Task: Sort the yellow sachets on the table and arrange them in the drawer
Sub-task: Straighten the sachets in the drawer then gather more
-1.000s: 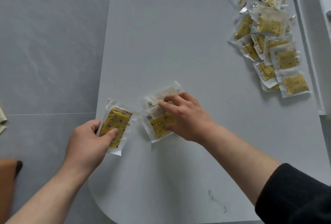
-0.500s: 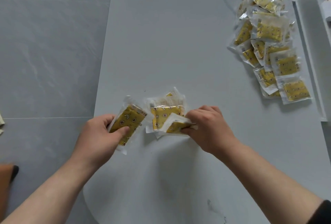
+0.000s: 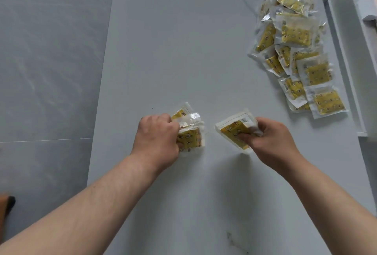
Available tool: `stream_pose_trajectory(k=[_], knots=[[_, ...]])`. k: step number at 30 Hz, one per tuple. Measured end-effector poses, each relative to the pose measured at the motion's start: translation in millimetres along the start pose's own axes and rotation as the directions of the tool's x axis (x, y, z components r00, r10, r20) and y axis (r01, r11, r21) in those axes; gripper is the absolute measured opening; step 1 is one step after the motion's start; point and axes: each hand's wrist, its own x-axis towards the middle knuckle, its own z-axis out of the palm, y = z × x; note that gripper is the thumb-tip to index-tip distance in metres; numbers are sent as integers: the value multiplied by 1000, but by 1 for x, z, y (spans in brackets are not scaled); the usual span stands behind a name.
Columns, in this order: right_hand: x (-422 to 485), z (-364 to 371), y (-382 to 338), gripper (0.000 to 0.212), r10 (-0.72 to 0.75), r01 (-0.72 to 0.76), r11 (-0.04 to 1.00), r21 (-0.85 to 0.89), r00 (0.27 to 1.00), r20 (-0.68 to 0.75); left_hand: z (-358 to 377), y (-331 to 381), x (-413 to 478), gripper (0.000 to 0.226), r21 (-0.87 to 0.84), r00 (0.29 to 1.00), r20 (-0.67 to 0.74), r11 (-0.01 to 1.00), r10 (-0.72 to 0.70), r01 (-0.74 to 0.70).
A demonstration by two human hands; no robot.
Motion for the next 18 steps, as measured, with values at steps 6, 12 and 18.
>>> stream_pose_trajectory(k=[6, 12, 18], knots=[[7, 0, -4, 9, -11, 11, 1000, 5, 1000, 8, 4, 4, -3, 48, -2, 999, -8, 999, -34, 34], [17, -4, -28, 5, -96, 121, 985, -127, 978, 187, -5, -9, -32, 11, -311, 968, 122, 918, -220, 248], [39, 28, -82, 32, -292, 517, 773, -369, 805, 516, -2, -56, -73, 40, -628, 794, 289, 520, -535, 579]])
